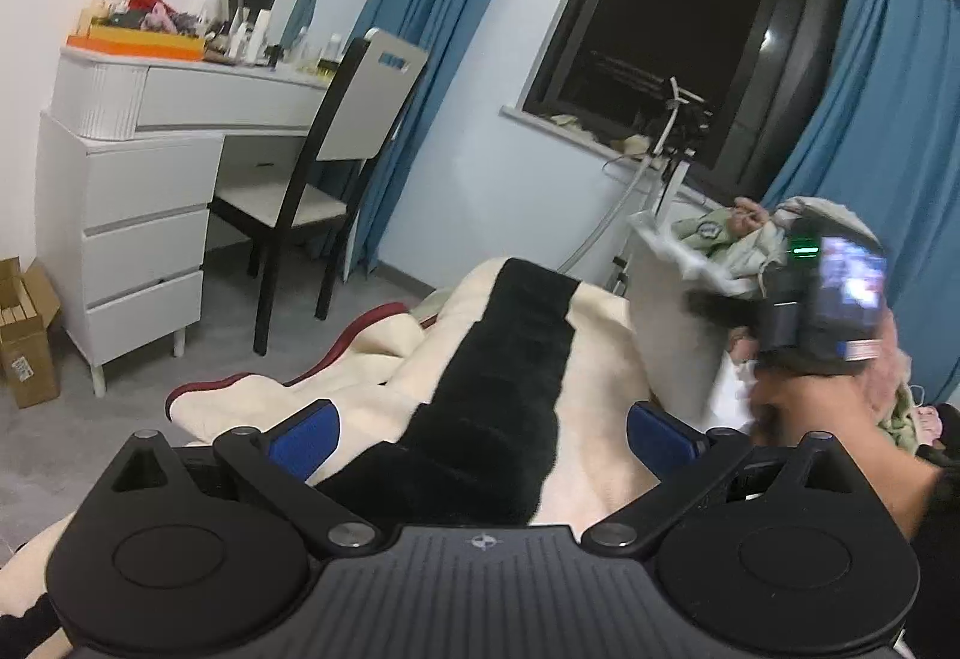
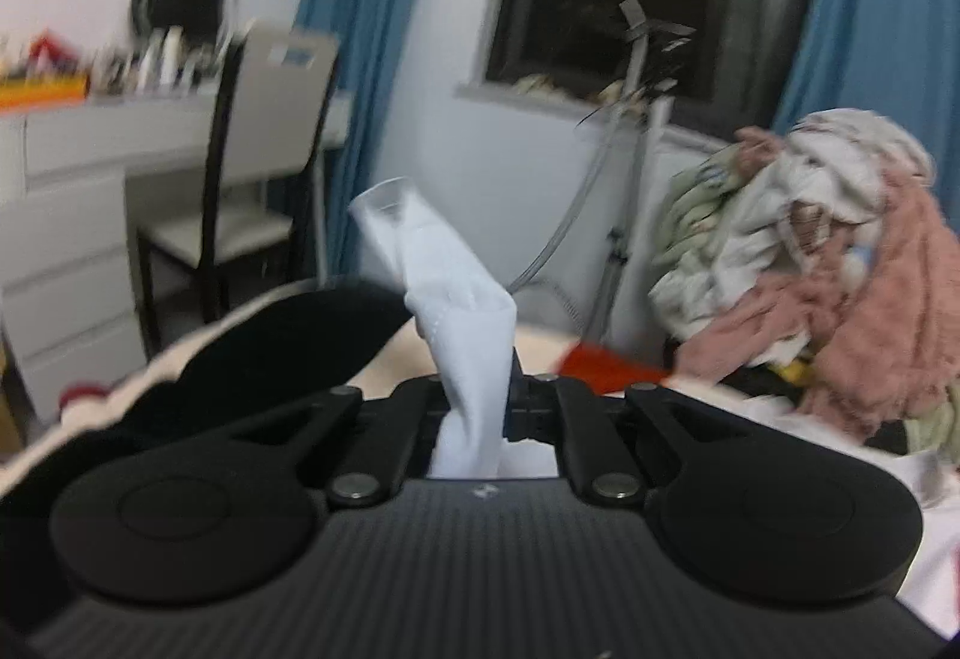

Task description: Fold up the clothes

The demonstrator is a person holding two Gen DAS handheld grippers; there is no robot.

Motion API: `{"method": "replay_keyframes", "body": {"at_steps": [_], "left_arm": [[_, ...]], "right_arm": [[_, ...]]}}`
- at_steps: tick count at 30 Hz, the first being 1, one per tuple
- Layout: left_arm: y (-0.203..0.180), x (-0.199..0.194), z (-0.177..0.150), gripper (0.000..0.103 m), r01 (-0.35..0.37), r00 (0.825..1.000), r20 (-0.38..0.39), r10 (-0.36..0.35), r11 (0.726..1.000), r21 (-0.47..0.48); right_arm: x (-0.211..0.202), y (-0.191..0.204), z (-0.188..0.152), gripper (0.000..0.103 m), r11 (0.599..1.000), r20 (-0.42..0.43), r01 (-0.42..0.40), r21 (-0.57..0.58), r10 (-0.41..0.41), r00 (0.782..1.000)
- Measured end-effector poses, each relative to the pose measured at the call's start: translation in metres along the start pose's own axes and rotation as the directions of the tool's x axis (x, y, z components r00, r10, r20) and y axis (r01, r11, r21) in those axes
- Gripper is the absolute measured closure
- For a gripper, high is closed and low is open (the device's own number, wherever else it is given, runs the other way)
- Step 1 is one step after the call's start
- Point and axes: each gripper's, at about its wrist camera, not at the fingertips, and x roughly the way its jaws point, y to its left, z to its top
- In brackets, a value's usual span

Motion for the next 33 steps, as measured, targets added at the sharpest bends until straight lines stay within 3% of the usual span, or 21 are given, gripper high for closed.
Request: {"method": "replay_keyframes", "body": {"at_steps": [3, 6, 11, 15, 16, 17, 19, 21, 24, 27, 33], "left_arm": [[-0.013, -0.018, -0.008, 0.000, 0.033, 0.999, -0.014, -0.033, 0.999, 0.026], [-0.031, -0.030, -0.017, 0.000, 0.071, 0.997, -0.034, -0.069, 0.994, 0.078], [-0.066, -0.032, -0.043, 0.000, 0.147, 0.986, -0.102, -0.133, 0.978, 0.149], [-0.093, -0.019, -0.065, 0.000, 0.184, 0.978, -0.135, -0.156, 0.958, 0.223], [-0.099, -0.014, -0.070, 0.000, 0.194, 0.976, -0.143, -0.163, 0.951, 0.240], [-0.105, -0.010, -0.074, 0.000, 0.204, 0.974, -0.151, -0.169, 0.944, 0.258], [-0.114, -0.001, -0.081, 0.000, 0.210, 0.972, -0.165, -0.167, 0.933, 0.294], [-0.121, 0.007, -0.086, 0.000, 0.215, 0.968, -0.194, -0.159, 0.924, 0.317], [-0.125, 0.009, -0.090, 0.000, 0.242, 0.959, -0.225, -0.173, 0.915, 0.323], [-0.125, 0.000, -0.091, 0.000, 0.257, 0.955, -0.235, -0.183, 0.906, 0.338], [-0.123, -0.034, -0.087, 0.000, 0.308, 0.943, -0.234, -0.237, 0.888, 0.341]], "right_arm": [[-0.033, -0.059, 0.006, 0.097, 0.995, 0.085, 0.063, 0.080, -0.070, 0.994], [-0.054, -0.125, -0.009, 0.097, 0.966, 0.091, 0.143, 0.217, -0.166, 0.982], [-0.053, -0.218, -0.074, 0.097, 0.885, -0.052, 0.262, 0.386, -0.262, 0.964], [-0.036, -0.255, -0.127, 0.092, 0.832, -0.175, 0.291, 0.472, -0.234, 0.956], [-0.031, -0.260, -0.135, 0.092, 0.815, -0.187, 0.276, 0.509, -0.209, 0.960], [-0.028, -0.261, -0.139, 0.084, 0.809, -0.195, 0.266, 0.524, -0.190, 0.962], [-0.029, -0.257, -0.142, 0.059, 0.811, -0.199, 0.239, 0.533, -0.155, 0.968], [-0.036, -0.249, -0.138, 0.011, 0.829, -0.188, 0.204, 0.521, -0.122, 0.975], [-0.047, -0.238, -0.133, 0.010, 0.852, -0.173, 0.151, 0.502, -0.072, 0.982], [-0.084, -0.225, -0.121, 0.010, 0.858, -0.151, 0.153, 0.491, -0.090, 0.984], [-0.194, -0.204, -0.106, 0.010, 0.857, -0.116, 0.193, 0.477, -0.156, 0.981]]}}
